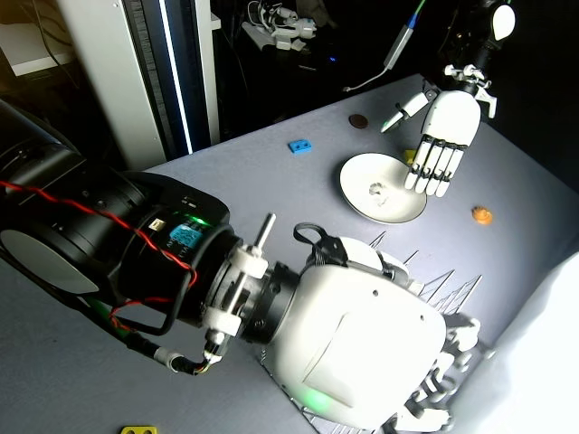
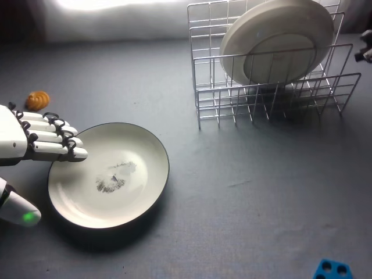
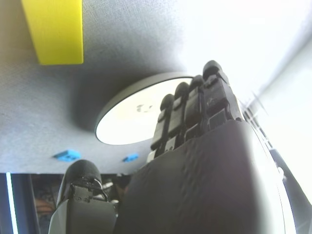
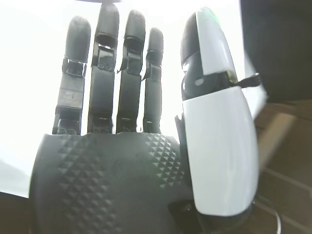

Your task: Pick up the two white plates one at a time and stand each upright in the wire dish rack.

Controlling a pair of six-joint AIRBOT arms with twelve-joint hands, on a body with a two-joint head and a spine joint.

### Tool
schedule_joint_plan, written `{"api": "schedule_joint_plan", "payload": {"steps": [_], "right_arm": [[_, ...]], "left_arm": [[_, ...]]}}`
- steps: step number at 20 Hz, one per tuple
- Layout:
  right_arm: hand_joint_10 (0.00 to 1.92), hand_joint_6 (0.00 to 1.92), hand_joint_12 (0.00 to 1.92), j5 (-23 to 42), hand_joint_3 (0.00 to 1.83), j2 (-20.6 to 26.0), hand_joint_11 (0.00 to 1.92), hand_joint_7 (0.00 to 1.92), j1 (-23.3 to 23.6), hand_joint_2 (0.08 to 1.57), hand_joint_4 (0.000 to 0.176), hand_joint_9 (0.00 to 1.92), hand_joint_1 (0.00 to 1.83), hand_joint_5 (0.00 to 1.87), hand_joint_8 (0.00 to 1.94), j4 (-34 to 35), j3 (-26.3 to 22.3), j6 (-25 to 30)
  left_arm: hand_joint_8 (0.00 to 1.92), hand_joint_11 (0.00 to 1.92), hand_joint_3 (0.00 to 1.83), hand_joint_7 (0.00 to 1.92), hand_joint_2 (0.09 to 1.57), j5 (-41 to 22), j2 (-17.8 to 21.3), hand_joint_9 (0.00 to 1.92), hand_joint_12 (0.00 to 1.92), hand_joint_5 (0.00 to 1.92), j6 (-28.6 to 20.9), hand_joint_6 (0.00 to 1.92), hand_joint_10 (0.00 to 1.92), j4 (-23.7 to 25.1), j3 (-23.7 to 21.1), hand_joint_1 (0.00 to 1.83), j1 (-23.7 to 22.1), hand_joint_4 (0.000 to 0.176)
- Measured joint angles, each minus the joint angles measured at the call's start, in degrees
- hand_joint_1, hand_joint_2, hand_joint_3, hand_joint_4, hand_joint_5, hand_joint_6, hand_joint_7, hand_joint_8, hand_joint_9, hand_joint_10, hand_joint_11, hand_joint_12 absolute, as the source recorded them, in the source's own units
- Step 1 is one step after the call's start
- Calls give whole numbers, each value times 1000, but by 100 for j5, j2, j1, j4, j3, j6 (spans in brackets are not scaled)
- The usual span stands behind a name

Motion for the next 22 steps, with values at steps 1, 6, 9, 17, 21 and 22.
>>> {"api": "schedule_joint_plan", "payload": {"steps": [1,6,9,17,21,22], "right_arm": [[243,66,1328,317,0,0,294,796,-44,1032,0,704,1086,699,0,0,-57,-109],[223,21,1340,1040,0,0,213,716,-63,1032,0,642,1038,610,0,-673,-527,-247],[206,0,1361,758,1,44,113,659,59,1036,0,593,1015,558,0,-1438,-992,-249],[0,0,0,-271,0,37,0,0,52,948,0,0,1132,0,0,-2347,-2328,-1266],[0,0,7,-592,3,-269,10,0,-87,993,0,0,1177,0,0,-2304,-2315,-1923],[0,0,9,-695,16,-389,13,0,-170,1022,0,0,1181,0,0,-2304,-2260,-2151]], "left_arm": [[0,0,1,0,1053,0,-2,0,0,0,2,0,0,-7,2,0,4,0],[0,0,0,0,1053,-2,-2,0,0,0,2,0,0,-50,2,0,136,0],[0,0,6,0,1065,-2,-4,0,0,0,4,0,0,-72,2,0,205,0],[0,0,4,0,1064,146,-76,0,0,0,-63,0,0,-238,0,0,678,0],[0,0,2,0,1059,149,-81,0,0,0,-61,0,0,-291,-7,0,737,0],[0,0,0,0,1056,146,-83,0,0,0,-61,0,0,-308,-7,0,737,0]]}}
